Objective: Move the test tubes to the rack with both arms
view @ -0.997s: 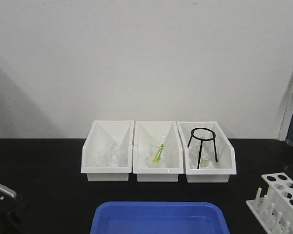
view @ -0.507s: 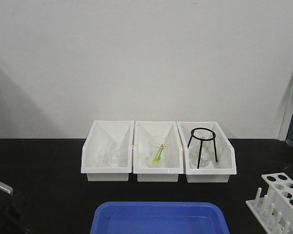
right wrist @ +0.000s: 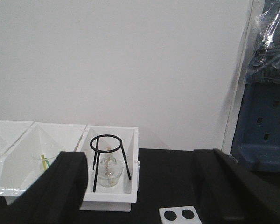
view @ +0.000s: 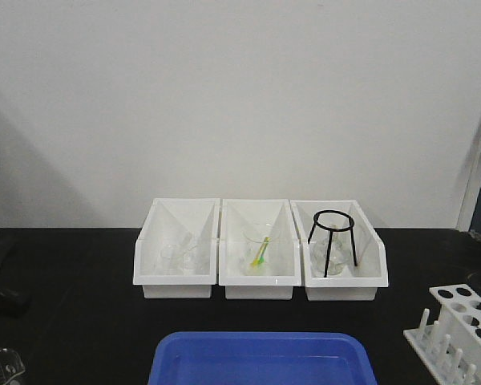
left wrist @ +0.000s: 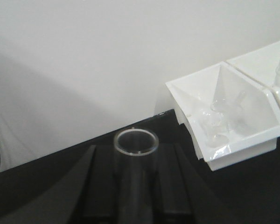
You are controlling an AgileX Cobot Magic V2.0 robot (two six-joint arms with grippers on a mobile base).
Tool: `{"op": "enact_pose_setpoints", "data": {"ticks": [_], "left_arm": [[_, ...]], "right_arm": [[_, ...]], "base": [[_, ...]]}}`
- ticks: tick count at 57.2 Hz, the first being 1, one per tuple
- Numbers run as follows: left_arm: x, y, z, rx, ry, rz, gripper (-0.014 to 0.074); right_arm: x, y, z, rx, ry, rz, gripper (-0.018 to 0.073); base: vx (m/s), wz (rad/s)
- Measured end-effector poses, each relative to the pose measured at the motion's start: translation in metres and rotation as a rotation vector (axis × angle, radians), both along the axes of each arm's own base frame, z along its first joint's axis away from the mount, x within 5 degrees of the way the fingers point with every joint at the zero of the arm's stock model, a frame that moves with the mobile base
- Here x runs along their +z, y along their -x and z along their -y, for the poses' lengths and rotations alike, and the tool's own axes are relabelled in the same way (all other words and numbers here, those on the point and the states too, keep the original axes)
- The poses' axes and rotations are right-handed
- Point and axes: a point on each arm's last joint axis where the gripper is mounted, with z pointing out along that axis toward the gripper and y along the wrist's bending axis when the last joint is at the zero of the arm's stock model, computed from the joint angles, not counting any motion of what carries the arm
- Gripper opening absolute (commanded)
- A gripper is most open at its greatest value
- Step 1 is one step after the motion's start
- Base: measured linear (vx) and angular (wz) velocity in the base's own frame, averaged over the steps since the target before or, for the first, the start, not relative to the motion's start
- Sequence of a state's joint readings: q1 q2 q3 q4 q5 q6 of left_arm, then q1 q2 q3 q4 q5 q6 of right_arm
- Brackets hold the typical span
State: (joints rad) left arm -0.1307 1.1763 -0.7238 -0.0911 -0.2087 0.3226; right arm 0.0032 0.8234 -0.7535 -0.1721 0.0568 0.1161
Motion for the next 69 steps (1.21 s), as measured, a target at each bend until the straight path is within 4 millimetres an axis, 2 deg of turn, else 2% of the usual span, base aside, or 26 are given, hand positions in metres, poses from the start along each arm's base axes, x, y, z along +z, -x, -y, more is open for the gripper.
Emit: {"op": "enact_pose_setpoints", "data": {"ticks": [10, 16, 25, 26, 27, 39, 48, 59, 69], "left_arm": [[0.036, 0.004, 0.002, -0.008, 0.072, -0.006, -0.0020], [0.049, 0.005, 0.011, -0.045, 0.090, -0.010, -0.0020], [0.057, 0.011, 0.039, -0.158, 0.094, -0.008, -0.0020], [0.060, 0.020, 0.066, -0.267, 0.099, 0.001, -0.0020], [0.061, 0.021, 0.069, -0.278, 0.101, 0.007, -0.0020], [0.067, 0.035, 0.100, -0.405, 0.164, 0.045, -0.0017], [0.064, 0.038, 0.116, -0.450, 0.264, 0.012, -0.0017], [0.062, 0.049, 0.138, -0.534, 0.321, -0.009, -0.0017], [0.055, 0.056, 0.157, -0.597, 0.317, -0.044, -0.0017]], "right_arm": [[-0.002, -0.003, -0.001, 0.003, -0.003, -0.011, 0.0510], [-0.006, -0.009, -0.011, 0.058, -0.014, -0.033, 0.0510], [-0.014, -0.017, -0.045, 0.231, -0.010, -0.061, 0.0510], [-0.022, -0.021, -0.072, 0.352, -0.003, -0.083, 0.0510], [-0.022, -0.022, -0.076, 0.368, -0.003, -0.080, 0.0510], [-0.037, -0.023, -0.128, 0.581, 0.004, -0.089, 0.0510], [-0.045, -0.019, -0.156, 0.691, 0.005, -0.086, 0.0510], [-0.055, -0.015, -0.180, 0.777, 0.005, -0.085, 0.0510], [-0.060, -0.017, -0.189, 0.803, 0.000, -0.074, 0.0510]], "base": [[0.00, 0.00], [0.00, 0.00], [0.00, 0.00], [0.00, 0.00], [0.00, 0.00], [0.00, 0.00], [0.00, 0.00], [0.00, 0.00], [0.00, 0.00]]}}
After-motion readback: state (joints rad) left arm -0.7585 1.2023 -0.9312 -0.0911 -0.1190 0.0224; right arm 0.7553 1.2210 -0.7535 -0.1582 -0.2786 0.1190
